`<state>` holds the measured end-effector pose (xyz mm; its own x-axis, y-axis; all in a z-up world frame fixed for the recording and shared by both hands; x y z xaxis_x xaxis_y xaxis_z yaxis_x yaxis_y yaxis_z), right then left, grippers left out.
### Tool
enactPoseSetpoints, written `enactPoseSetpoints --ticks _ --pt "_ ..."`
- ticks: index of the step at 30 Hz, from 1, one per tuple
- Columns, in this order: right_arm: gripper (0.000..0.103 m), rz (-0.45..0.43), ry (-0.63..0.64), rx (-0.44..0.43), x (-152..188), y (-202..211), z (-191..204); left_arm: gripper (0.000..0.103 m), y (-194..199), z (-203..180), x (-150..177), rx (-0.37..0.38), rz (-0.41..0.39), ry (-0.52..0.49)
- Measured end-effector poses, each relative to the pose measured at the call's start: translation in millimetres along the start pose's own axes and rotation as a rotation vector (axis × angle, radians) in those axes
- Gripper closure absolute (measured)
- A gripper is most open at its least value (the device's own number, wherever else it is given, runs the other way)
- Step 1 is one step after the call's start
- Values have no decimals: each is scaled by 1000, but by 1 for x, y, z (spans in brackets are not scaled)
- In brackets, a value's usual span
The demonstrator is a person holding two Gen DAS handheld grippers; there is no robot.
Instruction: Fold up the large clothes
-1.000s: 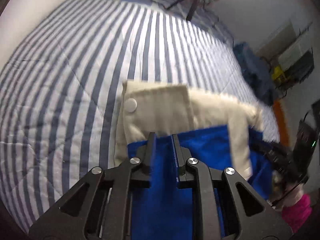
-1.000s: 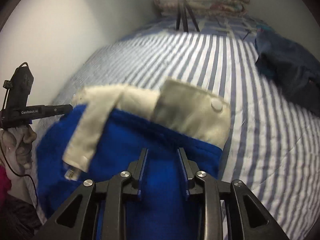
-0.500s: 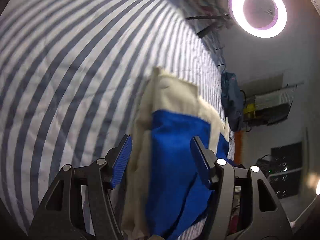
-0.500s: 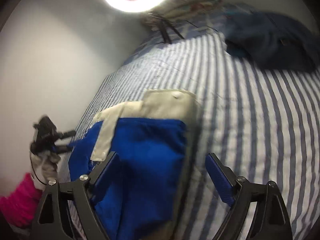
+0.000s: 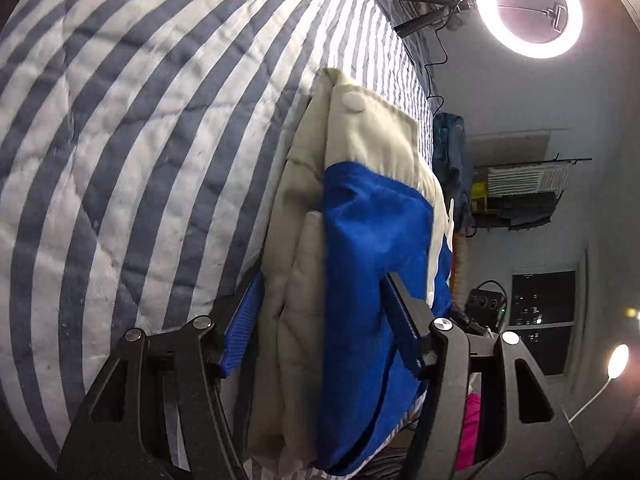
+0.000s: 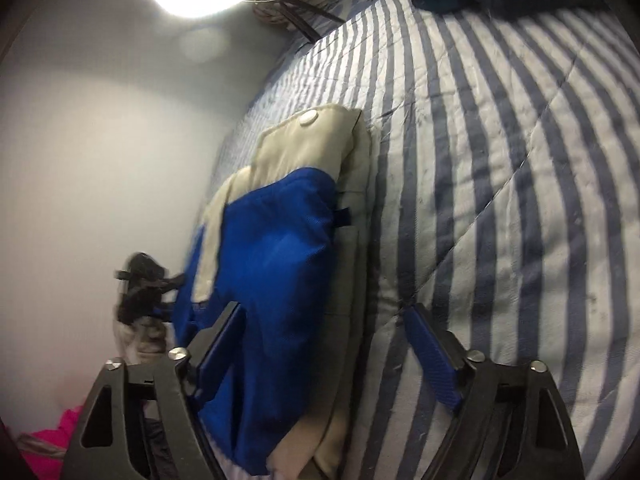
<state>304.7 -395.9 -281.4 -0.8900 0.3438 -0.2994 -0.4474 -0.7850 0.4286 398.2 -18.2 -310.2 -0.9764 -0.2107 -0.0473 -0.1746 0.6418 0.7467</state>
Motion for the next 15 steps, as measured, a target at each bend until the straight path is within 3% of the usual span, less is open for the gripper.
enactPoseSetpoints --ticks 3,6,9,12,15 --pt "38 26 -22 -43 5 -1 -5 42 6 2 7 -14 4 -18" --pt "39 29 -30 -67 5 -12 -3 42 2 -1 4 -26 2 -19" --pt "39 38 -5 -44 2 -27 4 45 -5 -15 -7 -52 -13 -31" --pt "48 43 16 -8 3 -30 6 53 -8 -25 -7 -85 -29 -64" --pt "51 45 16 -2 5 -26 3 53 -3 -32 -7 -118 -47 -108"
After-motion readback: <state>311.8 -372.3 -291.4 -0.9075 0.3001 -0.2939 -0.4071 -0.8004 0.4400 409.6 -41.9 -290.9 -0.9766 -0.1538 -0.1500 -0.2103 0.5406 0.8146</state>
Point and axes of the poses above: each gripper's, at about its wrist camera, not at the fingertips, and y roughly against the way its jaws point, z to its left, x to its underside, the point moved 6 cm from there along -y, roughly the way its jaws point, and after that the axes turned 12 degrees about -x, right-handed, at the moved point
